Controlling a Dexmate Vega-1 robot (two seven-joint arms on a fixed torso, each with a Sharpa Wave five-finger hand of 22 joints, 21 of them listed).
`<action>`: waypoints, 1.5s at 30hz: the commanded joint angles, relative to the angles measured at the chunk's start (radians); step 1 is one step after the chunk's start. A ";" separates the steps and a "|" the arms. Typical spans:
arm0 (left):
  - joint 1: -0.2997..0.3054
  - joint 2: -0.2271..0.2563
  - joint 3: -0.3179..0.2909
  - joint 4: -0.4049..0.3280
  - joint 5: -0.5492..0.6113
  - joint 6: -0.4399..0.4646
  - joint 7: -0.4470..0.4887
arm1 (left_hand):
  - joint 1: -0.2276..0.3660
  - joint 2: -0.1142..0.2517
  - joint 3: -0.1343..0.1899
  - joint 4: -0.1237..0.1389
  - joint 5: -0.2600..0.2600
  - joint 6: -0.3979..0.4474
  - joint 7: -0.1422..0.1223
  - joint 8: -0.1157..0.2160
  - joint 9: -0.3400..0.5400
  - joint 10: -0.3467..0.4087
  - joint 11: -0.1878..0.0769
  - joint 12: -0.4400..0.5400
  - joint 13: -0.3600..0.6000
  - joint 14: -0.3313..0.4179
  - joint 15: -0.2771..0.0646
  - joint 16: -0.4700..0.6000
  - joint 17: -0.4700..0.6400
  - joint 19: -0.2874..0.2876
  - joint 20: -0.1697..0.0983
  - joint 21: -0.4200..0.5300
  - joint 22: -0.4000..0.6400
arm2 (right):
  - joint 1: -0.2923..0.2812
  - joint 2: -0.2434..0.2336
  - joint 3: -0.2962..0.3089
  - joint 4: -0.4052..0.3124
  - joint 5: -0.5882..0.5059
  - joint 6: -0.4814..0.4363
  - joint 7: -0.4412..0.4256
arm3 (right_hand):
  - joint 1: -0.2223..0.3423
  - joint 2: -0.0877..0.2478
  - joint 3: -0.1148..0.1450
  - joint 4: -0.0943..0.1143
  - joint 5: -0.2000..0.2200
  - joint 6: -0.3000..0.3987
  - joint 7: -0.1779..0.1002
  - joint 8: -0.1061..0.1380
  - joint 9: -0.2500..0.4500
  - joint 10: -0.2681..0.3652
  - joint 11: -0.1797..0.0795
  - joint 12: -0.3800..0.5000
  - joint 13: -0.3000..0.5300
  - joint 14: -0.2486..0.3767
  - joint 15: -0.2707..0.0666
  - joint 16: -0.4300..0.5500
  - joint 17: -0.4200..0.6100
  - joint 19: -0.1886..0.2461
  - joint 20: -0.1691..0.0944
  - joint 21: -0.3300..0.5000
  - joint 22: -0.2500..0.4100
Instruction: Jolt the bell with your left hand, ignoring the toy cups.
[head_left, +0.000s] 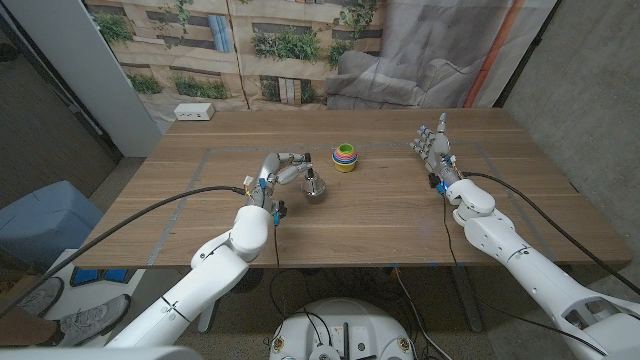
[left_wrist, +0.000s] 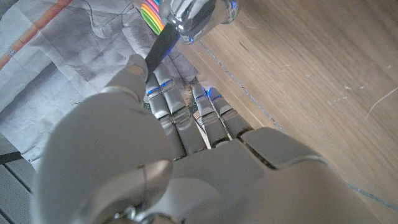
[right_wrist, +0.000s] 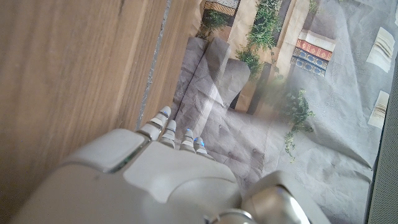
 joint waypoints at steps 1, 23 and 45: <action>0.013 0.000 -0.023 -0.047 -0.154 0.086 0.003 | 0.004 0.007 -0.005 0.001 0.006 0.009 0.013 0.005 0.005 0.039 -0.044 0.004 0.001 0.010 -0.146 -0.002 0.003 0.009 0.004 0.003 0.003 | 0.000 0.000 0.000 -0.001 0.000 -0.001 -0.001 | -0.002 0.104 -0.007 -0.001 0.008 -0.054 -0.001 0.005 0.003 -0.004 0.001 0.005 0.002 -0.005 -0.005 0.008 0.001 0.007 0.002 0.005 0.003; 0.015 0.020 -0.029 -0.115 -0.340 0.185 0.058 | 0.005 0.010 -0.011 0.002 0.007 0.006 0.015 0.005 0.006 0.039 -0.043 0.005 0.001 0.007 -0.143 -0.003 0.002 0.007 0.007 0.002 0.003 | 0.001 -0.001 0.000 0.002 0.002 0.000 0.005 | -0.002 0.104 -0.007 -0.001 0.008 -0.054 -0.002 0.005 0.003 -0.003 0.002 0.006 0.002 -0.005 -0.002 0.008 0.001 0.007 0.002 0.005 0.003; -0.018 0.086 0.066 -0.068 -0.078 0.011 0.124 | 0.008 0.014 -0.016 0.001 0.008 0.003 0.015 0.005 0.007 0.037 -0.043 0.005 0.001 0.007 -0.143 -0.003 0.002 0.008 0.012 0.003 0.004 | 0.000 0.000 0.000 0.000 0.000 0.000 0.000 | -0.002 0.104 -0.007 -0.001 0.008 -0.055 -0.002 0.004 0.003 -0.004 0.000 0.005 0.002 -0.005 -0.005 0.008 0.001 0.007 0.002 0.005 0.003</action>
